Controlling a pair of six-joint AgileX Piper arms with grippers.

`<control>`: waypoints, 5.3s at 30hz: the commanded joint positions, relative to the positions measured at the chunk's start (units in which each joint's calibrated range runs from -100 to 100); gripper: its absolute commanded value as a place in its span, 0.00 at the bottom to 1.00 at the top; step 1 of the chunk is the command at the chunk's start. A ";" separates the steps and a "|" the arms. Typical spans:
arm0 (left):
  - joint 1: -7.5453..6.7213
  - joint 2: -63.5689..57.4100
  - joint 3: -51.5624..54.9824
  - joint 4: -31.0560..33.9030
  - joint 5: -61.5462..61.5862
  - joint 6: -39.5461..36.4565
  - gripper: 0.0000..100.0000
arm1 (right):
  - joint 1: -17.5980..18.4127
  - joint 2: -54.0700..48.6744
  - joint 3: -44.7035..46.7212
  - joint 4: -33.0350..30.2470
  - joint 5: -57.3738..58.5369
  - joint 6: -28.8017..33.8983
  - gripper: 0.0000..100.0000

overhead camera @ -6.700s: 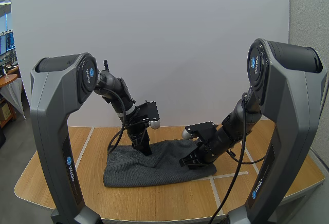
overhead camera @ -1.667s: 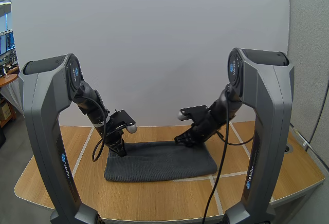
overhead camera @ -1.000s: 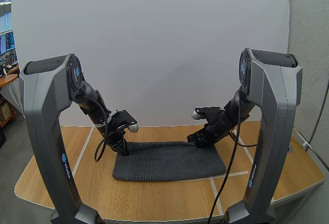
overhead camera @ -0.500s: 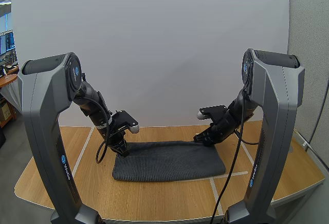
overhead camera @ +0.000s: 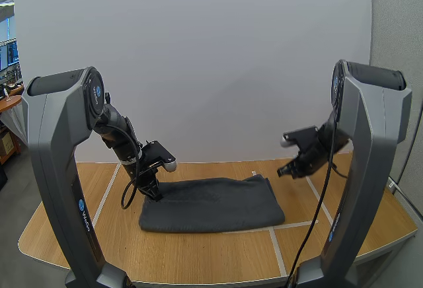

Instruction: Fold the towel

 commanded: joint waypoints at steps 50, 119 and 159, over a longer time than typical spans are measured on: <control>0.69 -10.40 9.49 1.94 11.77 9.13 0.00 | 11.88 -1.89 4.09 -0.83 -4.81 5.27 0.00; 6.01 -36.93 4.04 -16.09 16.24 4.68 1.00 | -0.23 -12.75 7.79 -7.02 35.40 13.09 1.00; 6.01 -67.19 3.89 -20.19 14.98 0.04 1.00 | 2.60 -0.52 7.79 8.75 39.44 -0.35 0.44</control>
